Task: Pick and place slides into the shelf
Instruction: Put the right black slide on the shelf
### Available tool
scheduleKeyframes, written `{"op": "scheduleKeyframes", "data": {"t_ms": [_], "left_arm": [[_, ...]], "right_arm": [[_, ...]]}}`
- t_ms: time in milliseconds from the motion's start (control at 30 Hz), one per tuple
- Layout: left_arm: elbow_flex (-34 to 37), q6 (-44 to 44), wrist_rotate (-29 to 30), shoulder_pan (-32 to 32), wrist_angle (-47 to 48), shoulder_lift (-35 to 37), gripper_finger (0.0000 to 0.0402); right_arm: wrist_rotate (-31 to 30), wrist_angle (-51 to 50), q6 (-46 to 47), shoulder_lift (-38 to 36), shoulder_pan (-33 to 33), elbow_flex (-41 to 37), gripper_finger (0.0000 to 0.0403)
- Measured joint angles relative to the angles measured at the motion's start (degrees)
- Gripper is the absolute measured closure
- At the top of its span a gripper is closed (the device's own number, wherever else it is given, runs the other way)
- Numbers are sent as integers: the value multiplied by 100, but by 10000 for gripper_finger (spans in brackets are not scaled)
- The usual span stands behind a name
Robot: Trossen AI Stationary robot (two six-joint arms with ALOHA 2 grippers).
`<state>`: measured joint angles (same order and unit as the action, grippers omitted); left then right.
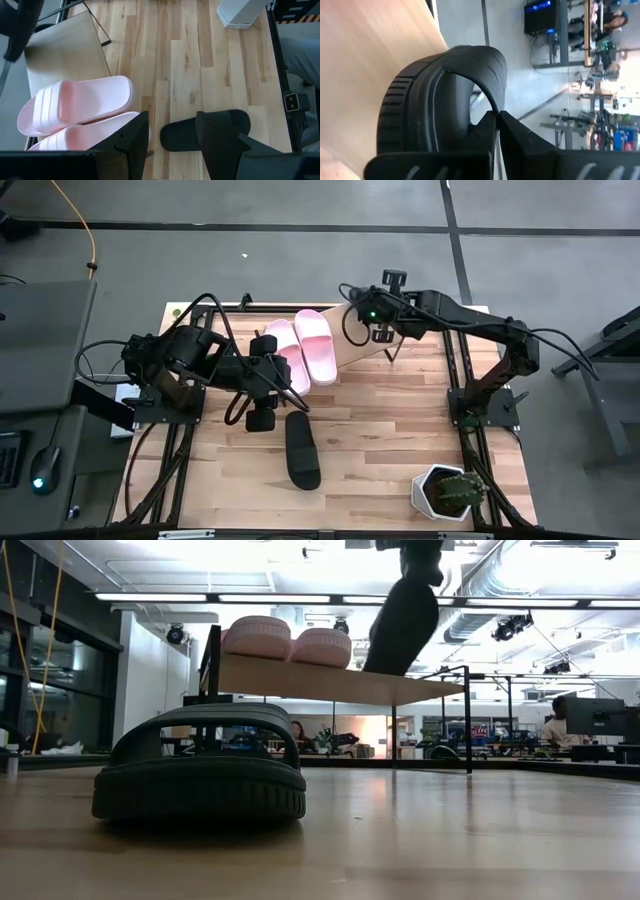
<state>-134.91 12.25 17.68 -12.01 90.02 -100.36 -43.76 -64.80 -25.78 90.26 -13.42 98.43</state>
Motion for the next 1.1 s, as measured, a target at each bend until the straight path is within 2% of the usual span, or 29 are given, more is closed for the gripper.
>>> {"op": "scheduleKeyframes", "data": {"t_ms": [433, 567, 867, 1100], "left_arm": [[0, 46, 0, 0, 0, 0, 250], [0, 57, 0, -1, 0, 0, 250], [0, 55, -3, -1, 0, 0, 250], [0, 55, -3, 0, 0, 0, 250]], "right_arm": [[-58, 23, -39, 0, 77, 2, 403], [61, -86, -74, 0, -3, 2, 403], [717, -876, 582, -2, -122, 9, 403], [873, -1421, 1051, -2, -120, 9, 403]]}}
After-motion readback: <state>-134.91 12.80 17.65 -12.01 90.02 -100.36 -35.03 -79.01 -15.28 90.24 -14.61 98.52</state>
